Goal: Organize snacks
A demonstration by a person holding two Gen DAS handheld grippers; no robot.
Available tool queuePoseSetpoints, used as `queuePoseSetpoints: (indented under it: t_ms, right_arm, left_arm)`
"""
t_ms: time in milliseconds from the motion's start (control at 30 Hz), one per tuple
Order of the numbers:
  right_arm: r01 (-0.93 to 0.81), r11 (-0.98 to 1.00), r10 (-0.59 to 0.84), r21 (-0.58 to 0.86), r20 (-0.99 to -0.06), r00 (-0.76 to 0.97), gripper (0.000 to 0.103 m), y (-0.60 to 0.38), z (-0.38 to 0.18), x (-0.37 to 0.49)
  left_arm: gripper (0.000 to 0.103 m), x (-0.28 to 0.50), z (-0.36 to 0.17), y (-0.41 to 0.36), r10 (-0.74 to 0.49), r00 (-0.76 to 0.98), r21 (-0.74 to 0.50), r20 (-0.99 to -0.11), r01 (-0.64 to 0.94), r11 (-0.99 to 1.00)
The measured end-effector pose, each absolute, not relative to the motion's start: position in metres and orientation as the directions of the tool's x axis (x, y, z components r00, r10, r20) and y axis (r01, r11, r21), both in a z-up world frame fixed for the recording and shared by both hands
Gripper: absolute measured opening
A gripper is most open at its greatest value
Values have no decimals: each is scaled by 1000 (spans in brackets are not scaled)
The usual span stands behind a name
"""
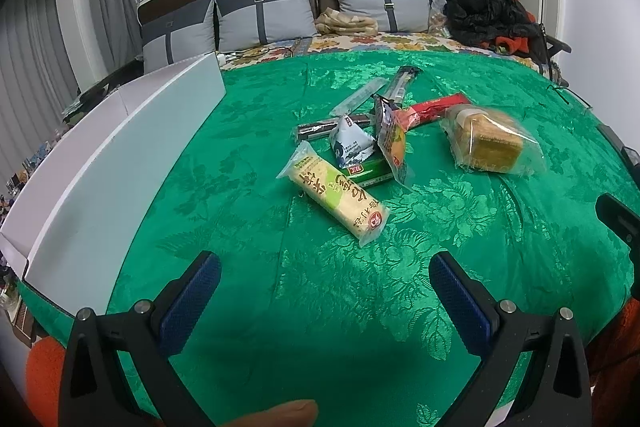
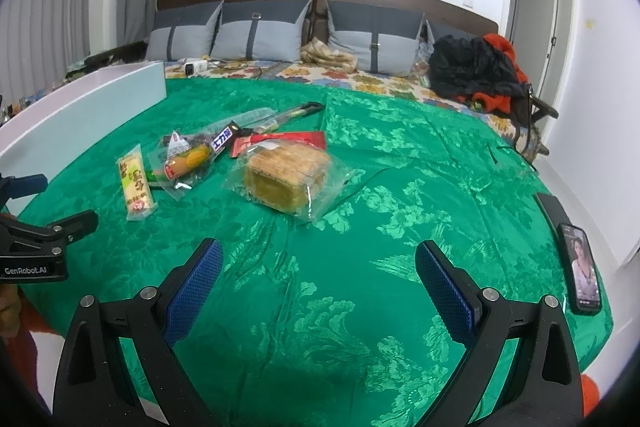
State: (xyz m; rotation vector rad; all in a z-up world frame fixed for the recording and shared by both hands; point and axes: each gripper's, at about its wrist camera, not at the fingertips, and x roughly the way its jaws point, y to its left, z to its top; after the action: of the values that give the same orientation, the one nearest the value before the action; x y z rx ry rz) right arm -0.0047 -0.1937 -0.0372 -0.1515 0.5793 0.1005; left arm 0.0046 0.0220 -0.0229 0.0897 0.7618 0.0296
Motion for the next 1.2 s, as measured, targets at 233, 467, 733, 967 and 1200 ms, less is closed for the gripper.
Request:
queuePoseSetpoints:
  t_ms: [233,467,733,967,1200]
  right_arm:
    - [-144,982,54,-119,-559,827,99,-192,-40,-4]
    - [-151,980,55,-125,-564,824,99,-190,-42,-3]
    - [-156,979,55,-129,-571,819,99,-189,-45,-2]
    - [-158,979,56,-128,-576,816,99,-188,-46,0]
    - [-158,979,57,-125,-582,811,99,-189,-48,1]
  left_arm:
    - [103,6,-25,21,63,716,92,-695,1,996]
    - [103,8,-27,24,64,711,86,-700,-5,996]
    - [103,9,-30,26,64,707,83,-704,-7,997]
    - [103,11,-33,26,65,702,83,-709,-8,997]
    - [103,12,-36,28,67,694,82,-717,-11,997]
